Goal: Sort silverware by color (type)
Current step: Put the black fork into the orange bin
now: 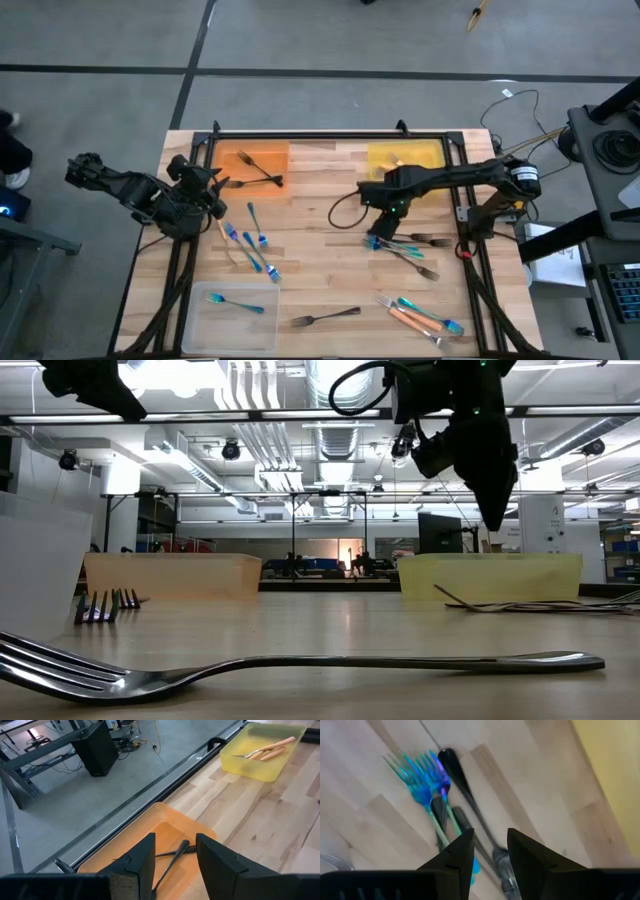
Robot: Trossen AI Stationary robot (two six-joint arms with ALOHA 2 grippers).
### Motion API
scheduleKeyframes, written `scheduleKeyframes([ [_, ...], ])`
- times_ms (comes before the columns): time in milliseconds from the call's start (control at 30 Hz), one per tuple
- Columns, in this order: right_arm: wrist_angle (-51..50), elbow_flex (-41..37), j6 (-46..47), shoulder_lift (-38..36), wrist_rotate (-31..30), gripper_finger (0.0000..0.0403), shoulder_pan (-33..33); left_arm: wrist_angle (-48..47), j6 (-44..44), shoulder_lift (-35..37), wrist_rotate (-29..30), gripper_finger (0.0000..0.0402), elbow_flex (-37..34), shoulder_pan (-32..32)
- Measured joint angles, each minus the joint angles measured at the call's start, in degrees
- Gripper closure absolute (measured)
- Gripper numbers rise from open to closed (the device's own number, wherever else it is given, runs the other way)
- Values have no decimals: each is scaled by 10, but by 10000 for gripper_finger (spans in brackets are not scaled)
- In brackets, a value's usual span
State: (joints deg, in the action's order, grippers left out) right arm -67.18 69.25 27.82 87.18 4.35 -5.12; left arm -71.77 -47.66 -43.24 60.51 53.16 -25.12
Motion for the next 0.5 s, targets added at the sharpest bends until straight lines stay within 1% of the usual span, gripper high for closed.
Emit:
scheduleKeyframes([
  [133, 2, -5, 36, 0, 16, 288, 20, 1, -1, -1, -14, 279, -7, 0],
  [267, 1, -20, 42, 0, 18, 265, 43, 2, -9, -3, -31, 279, -14, 0],
  [367, 2, -30, 47, 0, 18, 249, 48, 2, -9, -3, -32, 279, -16, 0],
  [500, 5, -52, 73, 0, 32, 243, 49, 2, -10, -3, -32, 279, -16, 0],
])
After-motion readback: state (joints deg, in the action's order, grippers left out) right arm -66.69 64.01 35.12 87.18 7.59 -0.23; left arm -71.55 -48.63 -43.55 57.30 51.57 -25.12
